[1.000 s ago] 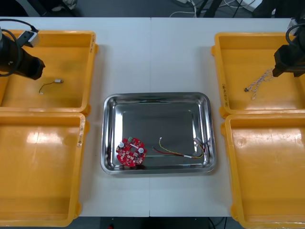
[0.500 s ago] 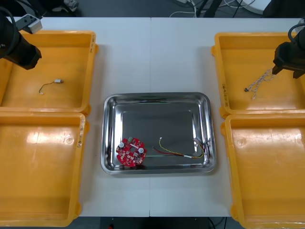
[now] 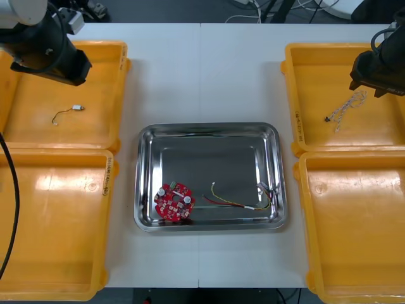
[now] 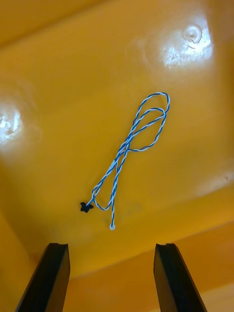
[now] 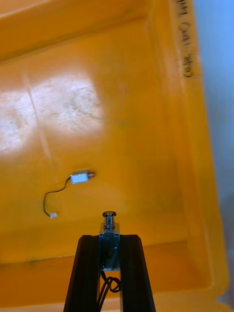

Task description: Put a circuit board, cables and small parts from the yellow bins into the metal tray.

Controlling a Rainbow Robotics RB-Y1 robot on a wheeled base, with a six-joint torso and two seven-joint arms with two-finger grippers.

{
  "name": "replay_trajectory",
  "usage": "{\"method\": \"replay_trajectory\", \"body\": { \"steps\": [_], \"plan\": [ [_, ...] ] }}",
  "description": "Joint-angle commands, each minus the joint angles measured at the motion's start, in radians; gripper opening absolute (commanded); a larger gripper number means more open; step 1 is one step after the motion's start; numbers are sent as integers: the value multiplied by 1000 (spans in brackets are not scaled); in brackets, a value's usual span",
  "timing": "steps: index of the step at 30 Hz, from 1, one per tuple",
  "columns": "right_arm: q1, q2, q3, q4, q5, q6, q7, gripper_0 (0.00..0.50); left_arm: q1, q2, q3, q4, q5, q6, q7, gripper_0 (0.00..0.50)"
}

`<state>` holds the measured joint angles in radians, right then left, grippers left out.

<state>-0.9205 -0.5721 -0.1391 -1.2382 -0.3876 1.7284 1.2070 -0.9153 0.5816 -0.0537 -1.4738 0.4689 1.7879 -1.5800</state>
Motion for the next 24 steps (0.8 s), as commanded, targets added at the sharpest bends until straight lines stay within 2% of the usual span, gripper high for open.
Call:
{"method": "replay_trajectory", "body": {
  "steps": [1, 10, 14, 24],
  "plan": [
    [-77, 12, -24, 52, 35, -44, 39, 500, -8, -62, -64, -138, -16, 34, 101, 0],
    [-116, 29, -60, 190, 72, -138, 2, 500, 46, -140, -199, -290, -19, 45, 282, 0],
    [-124, 40, -73, 237, 76, -193, -69, 500, 81, -164, -264, -338, -29, 39, 359, 0],
    [-124, 63, -73, 295, 95, -253, -218, 500, 168, -187, -405, -352, -61, -67, 525, 0]
  ]
}}
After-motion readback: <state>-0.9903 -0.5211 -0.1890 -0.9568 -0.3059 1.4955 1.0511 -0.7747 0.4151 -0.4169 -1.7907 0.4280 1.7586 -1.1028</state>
